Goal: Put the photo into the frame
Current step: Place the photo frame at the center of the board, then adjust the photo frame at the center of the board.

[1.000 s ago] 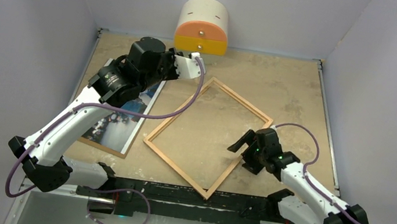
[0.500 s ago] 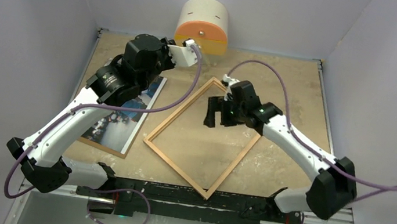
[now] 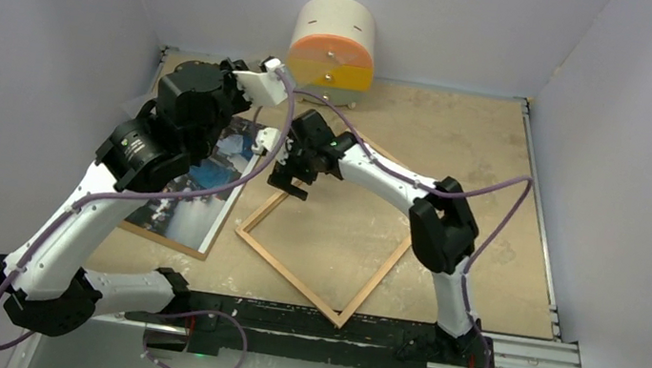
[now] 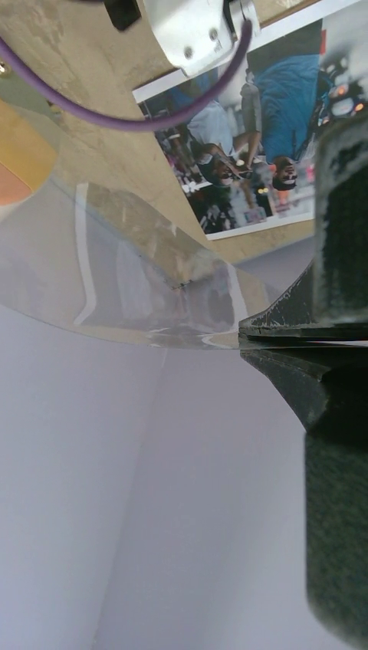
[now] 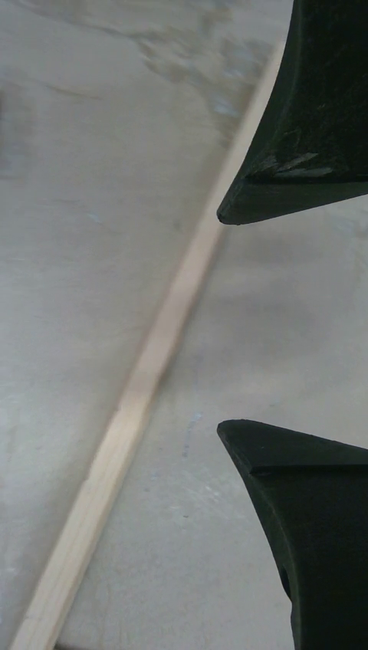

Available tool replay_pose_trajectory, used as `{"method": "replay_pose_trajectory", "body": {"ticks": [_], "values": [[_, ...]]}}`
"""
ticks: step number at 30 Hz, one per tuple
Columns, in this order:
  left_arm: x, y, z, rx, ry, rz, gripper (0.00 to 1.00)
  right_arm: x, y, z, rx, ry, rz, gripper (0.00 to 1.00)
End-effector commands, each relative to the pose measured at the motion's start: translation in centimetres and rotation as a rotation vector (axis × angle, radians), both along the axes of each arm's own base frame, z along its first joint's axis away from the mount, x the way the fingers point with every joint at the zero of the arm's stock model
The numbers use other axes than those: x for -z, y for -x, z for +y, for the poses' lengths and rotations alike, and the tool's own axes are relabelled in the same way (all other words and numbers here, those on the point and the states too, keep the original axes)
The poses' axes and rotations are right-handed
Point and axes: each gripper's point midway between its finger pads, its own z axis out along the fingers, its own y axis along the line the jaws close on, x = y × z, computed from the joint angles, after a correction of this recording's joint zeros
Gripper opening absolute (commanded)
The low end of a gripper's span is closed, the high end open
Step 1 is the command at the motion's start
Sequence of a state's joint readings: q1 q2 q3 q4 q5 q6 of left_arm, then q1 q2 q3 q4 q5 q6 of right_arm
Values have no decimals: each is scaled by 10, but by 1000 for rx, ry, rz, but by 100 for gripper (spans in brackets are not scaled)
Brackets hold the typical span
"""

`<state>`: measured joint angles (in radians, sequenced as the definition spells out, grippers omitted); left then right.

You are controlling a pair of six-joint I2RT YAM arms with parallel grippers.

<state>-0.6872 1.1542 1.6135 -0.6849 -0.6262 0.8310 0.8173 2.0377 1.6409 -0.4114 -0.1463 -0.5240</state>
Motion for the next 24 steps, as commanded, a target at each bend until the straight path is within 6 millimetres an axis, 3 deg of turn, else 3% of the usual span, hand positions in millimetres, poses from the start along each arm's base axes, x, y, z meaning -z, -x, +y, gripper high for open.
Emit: {"method": "replay_pose_trajectory", "body": {"ticks": [1, 5, 14, 18, 21, 24], "values": [[-11, 8, 17, -55, -25, -19, 0, -26, -8, 32, -239, 7, -91, 99], [-20, 12, 20, -52, -23, -22, 0, -7, -5, 43, -295, 25, -33, 99], [-24, 19, 26, -39, -42, -13, 0, 45, 5, 43, -344, 99, 103, 99], [-27, 21, 27, -37, -43, -14, 0, 60, -3, 46, -321, 115, 90, 98], [-25, 22, 26, -27, -38, -8, 0, 65, -10, 52, -283, 89, 70, 92], [-23, 22, 25, -23, -38, -5, 0, 67, -16, 48, -256, 91, 52, 78]]}}
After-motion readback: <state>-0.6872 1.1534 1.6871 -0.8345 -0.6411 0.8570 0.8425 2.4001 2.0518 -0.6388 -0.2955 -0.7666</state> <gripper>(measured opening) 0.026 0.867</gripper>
